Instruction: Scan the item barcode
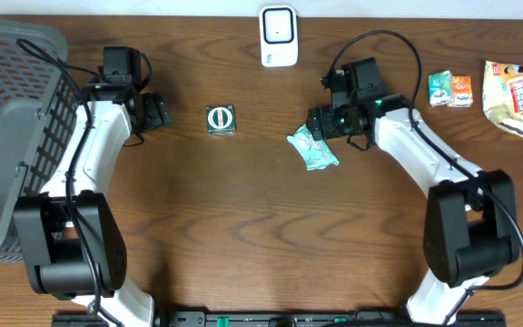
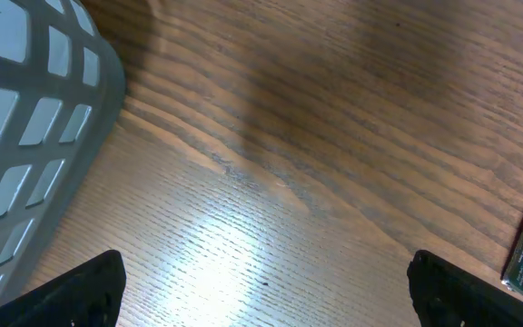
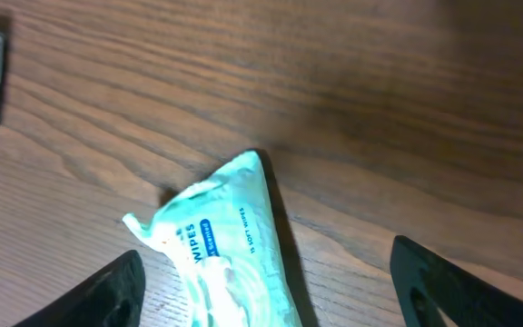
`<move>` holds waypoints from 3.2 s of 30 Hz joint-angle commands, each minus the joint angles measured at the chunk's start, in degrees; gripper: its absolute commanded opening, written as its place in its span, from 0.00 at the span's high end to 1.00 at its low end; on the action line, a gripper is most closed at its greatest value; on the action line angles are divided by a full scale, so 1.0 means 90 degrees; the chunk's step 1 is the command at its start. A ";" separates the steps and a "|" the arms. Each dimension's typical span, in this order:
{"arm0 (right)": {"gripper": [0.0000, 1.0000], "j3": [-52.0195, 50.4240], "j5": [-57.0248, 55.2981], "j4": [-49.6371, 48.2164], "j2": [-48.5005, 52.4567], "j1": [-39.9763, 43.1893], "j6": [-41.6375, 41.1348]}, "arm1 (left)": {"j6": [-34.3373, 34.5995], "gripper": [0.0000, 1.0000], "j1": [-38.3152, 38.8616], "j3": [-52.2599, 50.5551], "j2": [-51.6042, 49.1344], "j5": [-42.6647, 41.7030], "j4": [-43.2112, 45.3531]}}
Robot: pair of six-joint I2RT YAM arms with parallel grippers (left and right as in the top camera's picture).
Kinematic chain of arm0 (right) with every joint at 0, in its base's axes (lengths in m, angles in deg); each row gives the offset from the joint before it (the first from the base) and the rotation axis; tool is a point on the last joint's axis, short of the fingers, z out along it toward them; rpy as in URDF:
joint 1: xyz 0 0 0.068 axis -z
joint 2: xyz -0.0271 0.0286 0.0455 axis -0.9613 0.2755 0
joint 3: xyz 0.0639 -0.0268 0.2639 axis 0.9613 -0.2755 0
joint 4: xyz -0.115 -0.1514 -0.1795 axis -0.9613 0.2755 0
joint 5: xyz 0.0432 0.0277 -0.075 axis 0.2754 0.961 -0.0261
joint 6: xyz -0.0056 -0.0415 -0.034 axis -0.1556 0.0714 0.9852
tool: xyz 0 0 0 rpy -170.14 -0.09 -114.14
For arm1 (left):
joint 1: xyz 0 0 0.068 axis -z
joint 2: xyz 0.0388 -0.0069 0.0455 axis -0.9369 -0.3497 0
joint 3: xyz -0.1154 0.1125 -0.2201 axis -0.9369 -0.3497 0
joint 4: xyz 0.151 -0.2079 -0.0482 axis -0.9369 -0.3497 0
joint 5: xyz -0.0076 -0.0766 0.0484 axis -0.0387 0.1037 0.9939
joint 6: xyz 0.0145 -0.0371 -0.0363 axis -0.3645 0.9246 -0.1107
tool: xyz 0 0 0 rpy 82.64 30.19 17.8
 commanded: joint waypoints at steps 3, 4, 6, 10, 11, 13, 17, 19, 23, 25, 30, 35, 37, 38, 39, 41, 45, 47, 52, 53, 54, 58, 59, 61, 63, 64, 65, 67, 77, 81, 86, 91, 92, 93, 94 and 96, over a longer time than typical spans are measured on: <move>0.25 -0.0068 0.0063 0.0051 0.0262 0.0027 0.0119 | -0.0085 0.02 0.0000 -0.0036 -0.0002 0.0034 0.0000; 0.28 -0.0068 0.0063 0.0056 0.0291 0.0019 0.0119 | -0.0085 0.02 0.0000 -0.0036 -0.0002 0.0034 0.0000; 0.36 -0.0070 0.0068 0.0073 0.0338 -0.0007 0.0117 | -0.0085 0.02 0.0000 -0.0036 -0.0002 0.0034 0.0000; 0.39 -0.0070 0.0163 0.0102 0.0491 -0.0068 0.0119 | -0.0085 0.02 0.0000 -0.0036 -0.0002 0.0034 0.0002; 0.39 -0.0070 0.0163 0.0134 0.0585 -0.0102 0.0117 | -0.0085 0.02 0.0000 -0.0036 -0.0002 0.0034 0.0000; 0.39 -0.0070 0.0197 0.0177 0.0695 -0.0143 0.0117 | -0.0085 0.02 0.0000 -0.0036 -0.0002 0.0034 0.0000; 0.39 -0.0070 0.0544 0.0238 0.0901 -0.0287 0.0121 | -0.0085 0.03 0.0000 -0.0036 -0.0002 0.0034 0.0000; 0.39 -0.0070 0.0537 0.0255 0.0908 -0.0338 0.0121 | -0.0085 0.02 0.0000 -0.0036 -0.0002 0.0034 0.0000; 0.45 -0.0068 0.0534 0.0221 0.0901 -0.0359 0.0119 | -0.0085 0.02 0.0000 -0.0036 -0.0002 0.0034 0.0002; 0.53 -0.0051 0.0539 0.0202 0.0899 -0.0355 0.0104 | -0.0085 0.03 0.0000 -0.0036 -0.0002 0.0034 0.0000; 0.76 -0.0039 0.0534 0.0216 0.0899 -0.0342 0.0061 | -0.0085 0.02 0.0000 -0.0036 -0.0002 0.0034 0.0002; 0.99 -0.0063 0.0525 0.0257 0.0908 -0.0362 0.0063 | -0.0085 0.02 0.0000 -0.0036 -0.0002 0.0034 0.0000; 0.99 -0.0095 0.0408 0.0277 0.0908 -0.0389 0.0056 | -0.0085 0.02 0.0000 -0.0036 -0.0002 0.0034 0.0000; 0.99 -0.0121 0.0323 0.0274 0.0908 -0.0398 -0.0010 | -0.0085 0.03 0.0000 -0.0036 -0.0002 0.0034 0.0000; 0.91 -0.0177 0.0211 0.0274 0.0908 -0.0396 -0.0163 | -0.0085 0.03 0.0000 -0.0036 -0.0002 0.0034 0.0002; 0.89 -0.0233 0.0204 0.0270 0.0908 -0.0396 -0.0204 | -0.0085 0.02 0.0000 -0.0036 -0.0002 0.0034 0.0000; 0.99 -0.0330 0.0206 0.0272 0.0908 -0.0418 -0.0202 | -0.0085 0.03 0.0000 -0.0036 -0.0002 0.0034 0.0000; 0.99 -0.0393 0.0206 0.0274 0.0908 -0.0437 -0.0204 | -0.0085 0.02 0.0000 -0.0036 -0.0002 0.0034 0.0000; 0.99 -0.0420 0.0204 0.0180 0.0894 -0.0440 -0.0498 | -0.0085 0.03 0.0000 -0.0036 -0.0002 0.0034 0.0000; 0.99 -0.0396 0.0206 0.0080 0.0867 -0.0423 -0.0614 | -0.0085 0.02 0.0000 -0.0036 -0.0002 0.0034 0.0000; 0.99 -0.0362 0.0206 -0.0015 0.0845 -0.0410 -0.0682 | -0.0085 0.02 0.0000 -0.0036 -0.0002 0.0034 0.0000; 0.99 0.0005 0.0209 -0.0250 0.0605 -0.0328 -0.0726 | -0.0085 0.02 0.0000 -0.0036 -0.0002 0.0034 0.0002; 0.99 0.0119 0.0209 -0.0308 0.0534 -0.0301 -0.0726 | -0.0085 0.02 0.0000 -0.0036 -0.0002 0.0034 0.0002; 0.99 0.0362 0.0206 -0.0449 0.0401 -0.0267 -0.0726 | -0.0085 0.02 0.0000 -0.0036 -0.0002 0.0034 0.0002; 0.99 0.0607 0.0206 -0.0736 0.0311 -0.0257 -0.0726 | -0.0085 0.02 0.0000 -0.0036 -0.0002 0.0034 0.0000; 0.99 0.0709 0.0204 -0.0962 0.0308 -0.0257 -0.0724 | -0.0085 0.02 0.0000 -0.0036 -0.0002 0.0034 0.0000; 0.99 0.0806 0.0204 -0.1212 0.0308 -0.0257 -0.0726 | -0.0085 0.02 0.0000 -0.0036 -0.0002 0.0034 0.0000; 0.99 0.0857 0.0194 -0.1756 0.0311 -0.0262 -0.0780 | -0.0085 0.02 0.0000 -0.0036 -0.0002 0.0034 0.0000; 0.99 0.0857 -0.0432 -0.4299 0.0500 -0.0262 -0.1824 | -0.0085 0.03 0.0000 -0.0036 -0.0002 0.0034 0.0000; 0.99 0.1037 -0.0857 -0.4879 0.0670 -0.0262 -0.1821 | -0.0085 0.02 0.0000 -0.0036 -0.0002 0.0034 0.0000; 0.99 0.2200 -0.0984 -0.4818 0.1389 -0.0277 -0.1819 | -0.0085 0.02 0.0000 -0.0036 -0.0002 0.0034 0.0002; 0.99 0.3422 -0.0986 -0.4704 0.2368 -0.0313 -0.1768 | -0.0085 0.02 0.0000 -0.0036 -0.0002 0.0034 0.0000; 0.99 0.3730 -0.0988 -0.4656 0.2640 -0.0313 -0.1763 | -0.0085 0.02 0.0000 -0.0036 -0.0002 0.0034 0.0002; 0.99 0.3891 -0.0988 -0.4605 0.2786 -0.0313 -0.1766 | -0.0085 0.02 0.0000 -0.0036 -0.0002 0.0034 0.0000; 0.99 0.4119 -0.0984 -0.4520 0.2987 -0.0313 -0.1766 | -0.0085 0.02 0.0000 -0.0036 -0.0002 0.0034 0.0000; 0.99 0.4415 -0.0979 -0.4420 0.3271 -0.0335 -0.1763 | -0.0085 0.02 0.0000 -0.0036 -0.0002 0.0034 0.0000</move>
